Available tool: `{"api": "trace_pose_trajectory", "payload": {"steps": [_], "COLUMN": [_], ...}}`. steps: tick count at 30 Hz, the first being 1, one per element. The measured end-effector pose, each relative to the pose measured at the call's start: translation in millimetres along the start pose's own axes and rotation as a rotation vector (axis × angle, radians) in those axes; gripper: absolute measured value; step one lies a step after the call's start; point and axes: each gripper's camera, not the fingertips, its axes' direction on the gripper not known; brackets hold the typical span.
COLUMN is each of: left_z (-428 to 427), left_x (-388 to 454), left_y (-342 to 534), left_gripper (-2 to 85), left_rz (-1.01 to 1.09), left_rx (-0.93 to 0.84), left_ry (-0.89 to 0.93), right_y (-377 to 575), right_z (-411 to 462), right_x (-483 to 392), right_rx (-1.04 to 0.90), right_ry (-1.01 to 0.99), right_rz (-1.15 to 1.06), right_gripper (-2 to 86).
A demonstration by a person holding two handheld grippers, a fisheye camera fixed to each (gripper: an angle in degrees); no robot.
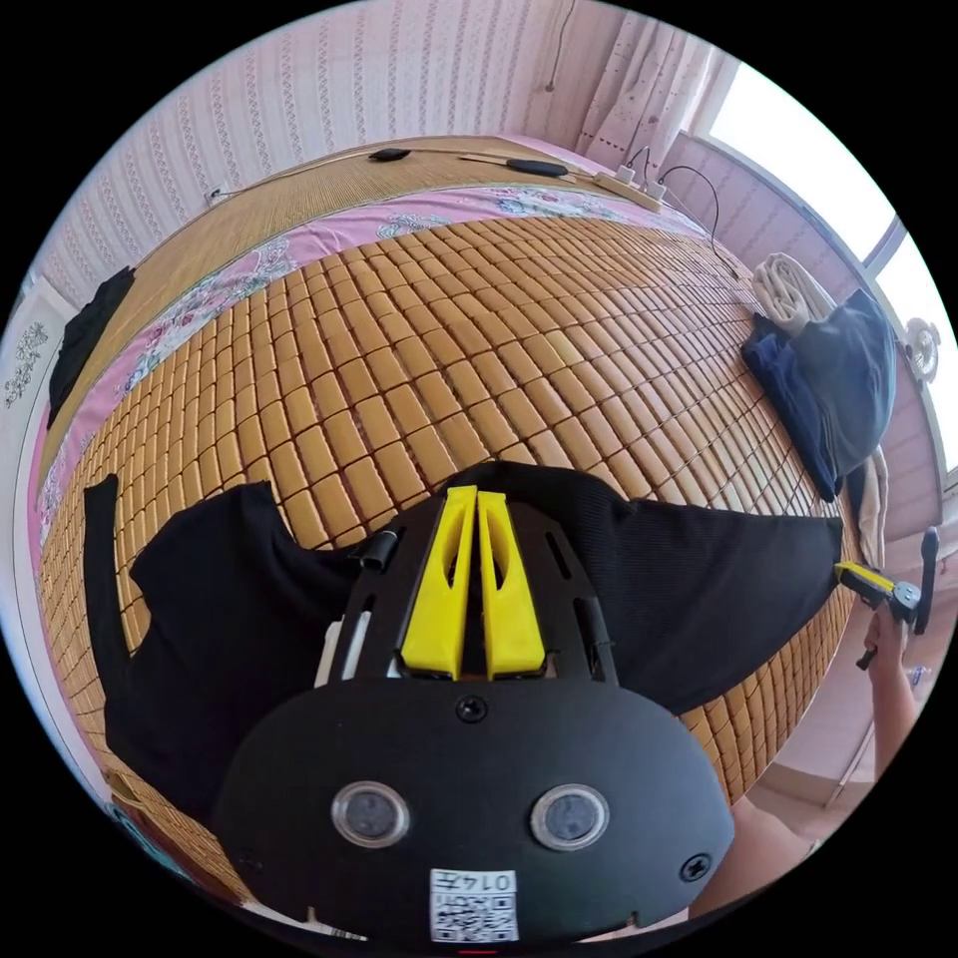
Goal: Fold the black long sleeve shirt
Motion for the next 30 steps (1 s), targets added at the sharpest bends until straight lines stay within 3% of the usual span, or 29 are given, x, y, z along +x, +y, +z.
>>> {"api": "trace_pose_trajectory", "payload": {"steps": [4,10,13,18,20,24,30], "left_z": [-12,-92,-123,-154,-169,-190,-202], "left_x": [-10,-34,-47,-70,-85,-99,-119], "left_y": [5,62,123,228,271,318,376], "left_gripper": [-1.0,-1.0,-1.0,-1.0,-1.0,-1.0,-1.0], "left_rz": [-0.024,-0.046,-0.074,-0.214,-0.334,-0.416,-0.525], "left_rx": [-0.005,0.132,0.089,-0.050,-0.096,-0.104,-0.123], "left_ry": [0.067,0.100,0.081,0.004,-0.006,-0.035,-0.030], "right_y": [-1,15,33,65,70,71,70], "right_z": [18,25,24,64,80,121,171], "right_x": [-5,-20,-75,-252,-304,-373,-385], "right_rx": [0.001,0.023,0.032,-0.056,-0.051,-0.023,-0.057], "right_ry": [-0.035,0.035,0.024,-0.356,-0.389,-0.266,-0.124], "right_rz": [0.012,0.054,-0.108,-0.538,-0.638,-0.736,-0.740], "right_gripper": [-0.9,-0.9,-0.9,-0.9,-0.9,-1.0,-1.0]}}
